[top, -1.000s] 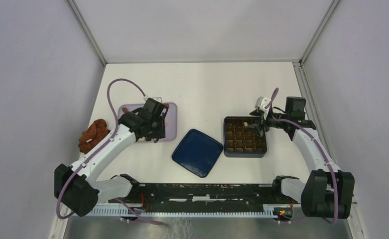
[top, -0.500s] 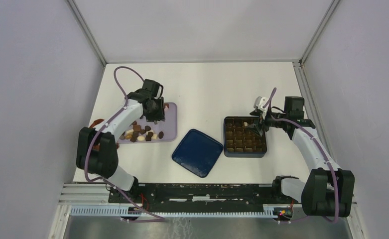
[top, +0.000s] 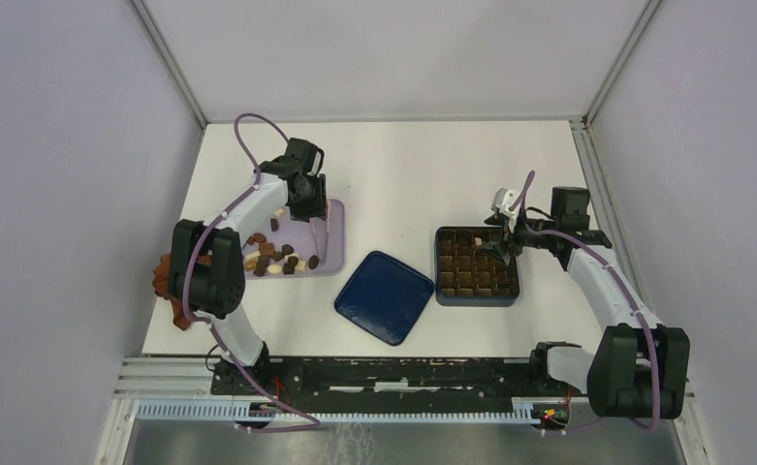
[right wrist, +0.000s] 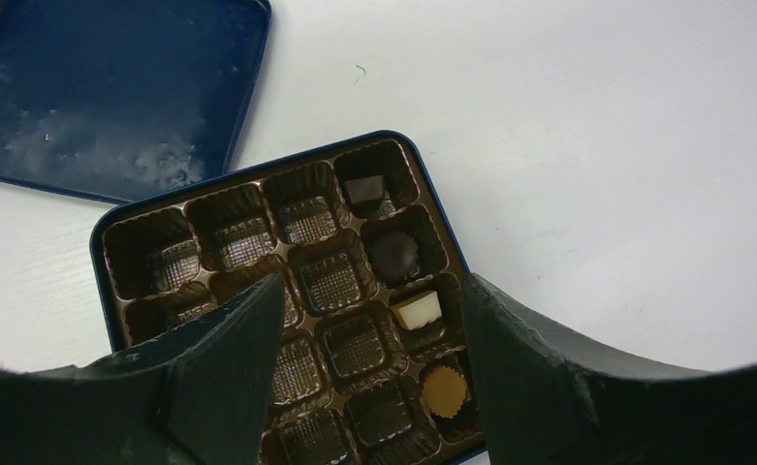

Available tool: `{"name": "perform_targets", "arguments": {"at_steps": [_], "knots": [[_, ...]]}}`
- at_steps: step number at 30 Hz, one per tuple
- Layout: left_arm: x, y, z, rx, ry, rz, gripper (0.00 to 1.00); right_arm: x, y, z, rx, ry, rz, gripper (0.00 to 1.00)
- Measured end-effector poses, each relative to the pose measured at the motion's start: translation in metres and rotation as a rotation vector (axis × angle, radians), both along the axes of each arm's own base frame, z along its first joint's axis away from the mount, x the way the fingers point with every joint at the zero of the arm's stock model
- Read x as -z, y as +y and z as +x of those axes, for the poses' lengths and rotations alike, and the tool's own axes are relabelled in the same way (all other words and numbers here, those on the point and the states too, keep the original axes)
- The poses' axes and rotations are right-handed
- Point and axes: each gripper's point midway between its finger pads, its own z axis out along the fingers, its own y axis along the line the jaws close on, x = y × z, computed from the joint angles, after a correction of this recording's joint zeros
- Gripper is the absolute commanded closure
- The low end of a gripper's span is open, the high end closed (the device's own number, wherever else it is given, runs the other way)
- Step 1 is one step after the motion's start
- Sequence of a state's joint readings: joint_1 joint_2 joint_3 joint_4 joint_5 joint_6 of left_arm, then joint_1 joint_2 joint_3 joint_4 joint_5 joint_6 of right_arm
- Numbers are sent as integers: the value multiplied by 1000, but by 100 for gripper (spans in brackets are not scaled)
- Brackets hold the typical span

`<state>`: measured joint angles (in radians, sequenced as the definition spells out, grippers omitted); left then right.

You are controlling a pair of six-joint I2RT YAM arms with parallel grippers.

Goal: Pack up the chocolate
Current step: Place the clamp on the plate, then pick up the clamp from the center of the board.

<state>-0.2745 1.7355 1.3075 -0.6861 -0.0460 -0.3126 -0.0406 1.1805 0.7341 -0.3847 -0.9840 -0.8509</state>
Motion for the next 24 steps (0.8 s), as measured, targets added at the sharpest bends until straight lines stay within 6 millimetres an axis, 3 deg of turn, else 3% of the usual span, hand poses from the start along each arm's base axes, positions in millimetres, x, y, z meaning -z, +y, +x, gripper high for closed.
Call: {"name": "perform_targets", "arguments": {"at_steps": [16,24], "knots": [[10,-4,1,20,28,-9,52,5,2,-2,-16,19,-8,27],[30,12,-13,-13,18,42,59,5,7,-3,-37,23,-11,27]]}}
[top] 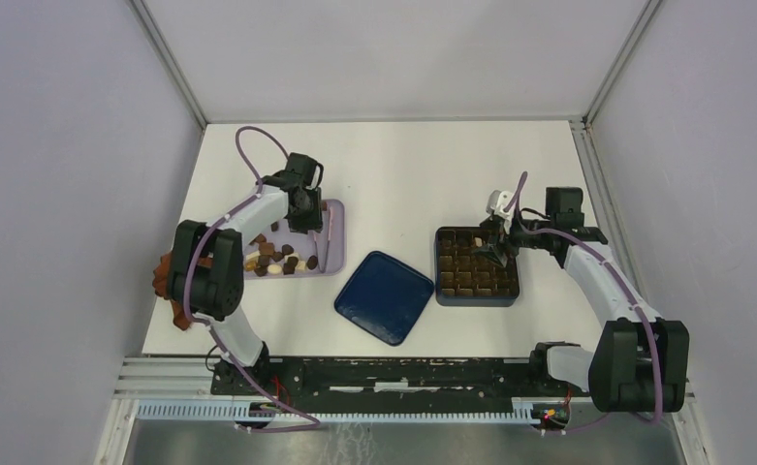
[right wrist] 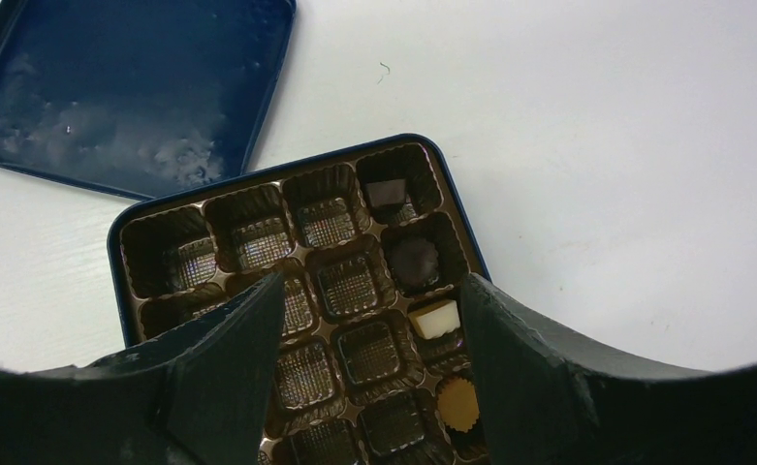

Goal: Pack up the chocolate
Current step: Pick up the clamp from the center of the board.

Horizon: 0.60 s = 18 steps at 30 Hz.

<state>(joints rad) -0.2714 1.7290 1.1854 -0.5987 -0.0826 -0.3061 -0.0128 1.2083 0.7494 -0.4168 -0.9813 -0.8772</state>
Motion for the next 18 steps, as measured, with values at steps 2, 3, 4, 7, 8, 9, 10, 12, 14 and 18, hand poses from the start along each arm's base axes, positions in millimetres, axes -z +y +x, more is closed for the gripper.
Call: {"name": "perform_targets", "arguments": {"at_steps": [2,3,4,7,8,9,10,12,14,18], "knots": [[4,1,2,-7,-2,2,63,1,1,-1,-5,2,-1,28],[5,0,4,-11,-8,-2,65,1,1,-1,-6,4,-1,27],[7,-1,6,-13,-10,-3,66,1,1,-1,-5,5,-2,27],[17,0,10,-17,-3,7,69,1,1,-2,-6,6,-3,27],[20,1,9,-19,3,12,69,2,1,-2,-6,6,-5,27],[25,2,9,-21,14,21,70,2,1,-2,-6,6,-6,27],[26,2,9,-21,16,22,71,2,1,-2,-6,6,-7,27],[31,4,10,-26,30,36,75,2,0,-1,-5,5,-9,27],[35,6,11,-30,36,50,83,2,0,-1,-4,5,-9,27],[32,6,16,-43,23,53,97,3,0,-1,-3,6,-12,27]]}}
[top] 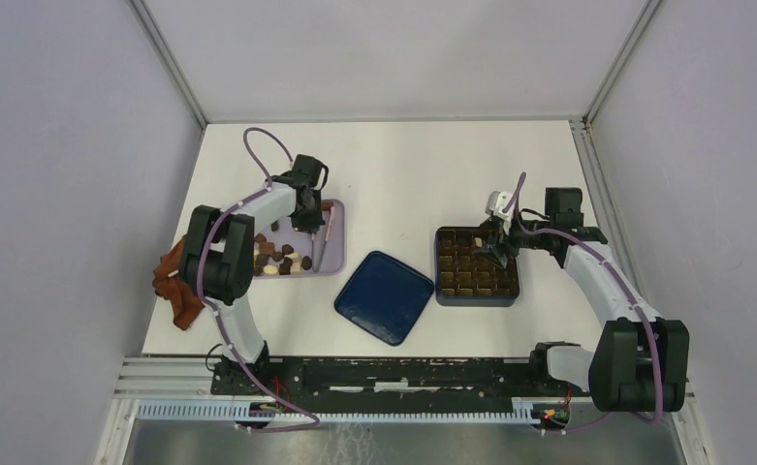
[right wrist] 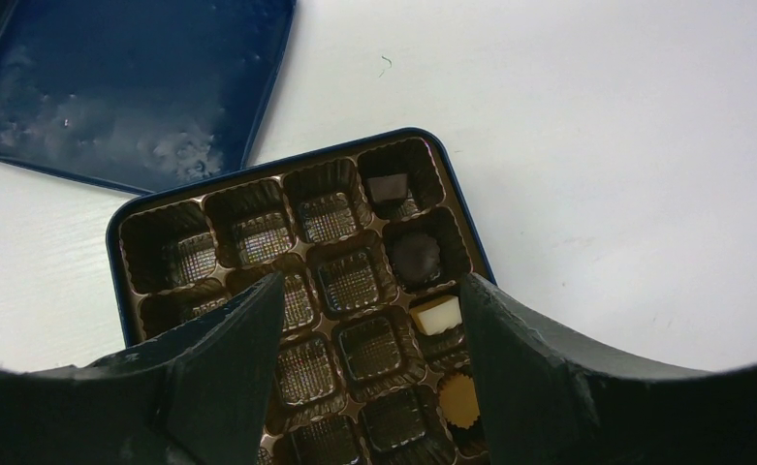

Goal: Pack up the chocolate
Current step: Pick up the clamp from the center of the board.

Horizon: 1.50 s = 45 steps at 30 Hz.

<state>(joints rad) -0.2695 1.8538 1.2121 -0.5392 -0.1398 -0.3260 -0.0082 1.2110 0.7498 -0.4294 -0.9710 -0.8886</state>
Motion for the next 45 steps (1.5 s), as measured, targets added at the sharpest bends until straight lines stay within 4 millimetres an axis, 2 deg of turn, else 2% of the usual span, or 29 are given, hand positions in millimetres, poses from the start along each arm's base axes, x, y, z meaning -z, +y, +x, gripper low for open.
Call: {"name": "perform_targets", "arguments": {"at_steps": [7,11,16,19,21,23,26,30,35,38,45], "knots": [[-2,-1,0,-2,-5,-4,98,1,0,-1,-3,0,-3,27],[-23,-4,3,-3,-53,-36,98,1,0,-1,-5,-2,-4,27],[-84,-14,-2,3,-211,-145,98,0,1,-2,-19,-10,1,27],[-127,-24,-17,28,-337,-257,98,-4,3,-3,-31,-27,7,24],[-151,-33,-31,57,-422,-348,98,-9,4,-4,-38,-46,16,18],[-169,-44,-46,90,-497,-449,98,-16,6,-6,-49,-76,31,15],[-185,-64,-70,138,-574,-596,98,-24,14,-14,-90,-101,79,14],[-198,-107,-107,238,-630,-797,98,-36,29,-30,-173,-104,166,14],[-217,-155,-138,360,-684,-964,98,-49,50,-49,-267,-63,250,14],[-227,-173,-141,397,-716,-1024,98,-52,60,-54,-280,-18,270,14],[-230,-199,-119,417,-763,-1086,98,-57,77,-64,-290,113,314,10]]}}
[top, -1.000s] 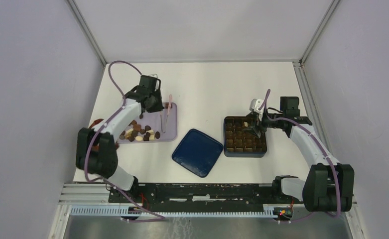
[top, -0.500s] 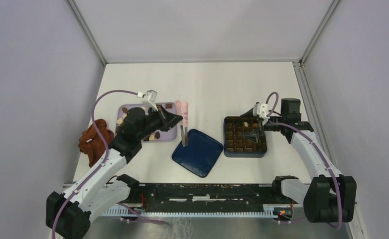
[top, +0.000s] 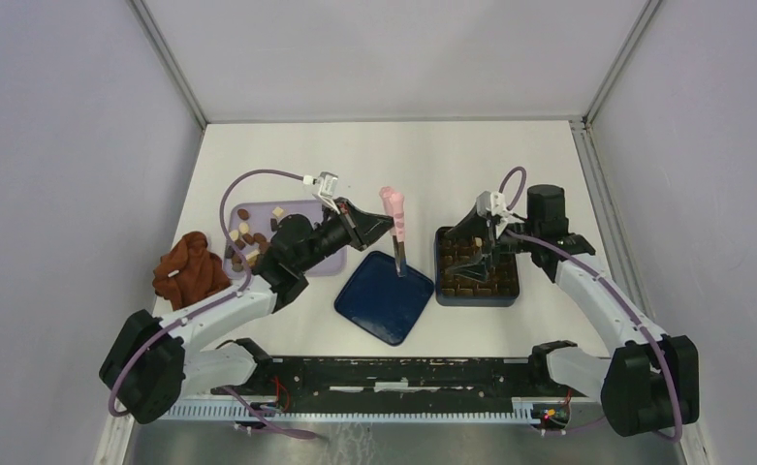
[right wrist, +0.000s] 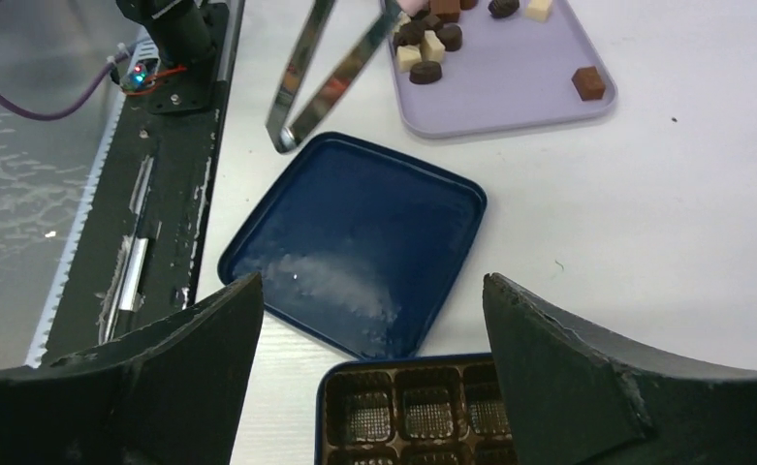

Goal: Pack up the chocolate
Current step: Pick up the clamp from the center of the board, then adjust the clamp.

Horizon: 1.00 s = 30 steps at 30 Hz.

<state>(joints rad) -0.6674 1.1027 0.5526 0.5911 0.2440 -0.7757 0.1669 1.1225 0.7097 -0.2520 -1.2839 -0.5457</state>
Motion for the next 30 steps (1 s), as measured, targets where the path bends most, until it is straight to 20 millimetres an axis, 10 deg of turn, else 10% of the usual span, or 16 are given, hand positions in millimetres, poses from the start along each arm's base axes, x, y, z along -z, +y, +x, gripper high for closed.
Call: {"name": "perform_targets", "arguments": {"at_steps": [12,30], "knots": [[-53,-47,19,82,-130,-172,98,-25,17,-5,124,237,177,2],[-89,-89,-9,288,-208,-377,98,-100,35,-32,49,376,413,11]]}}
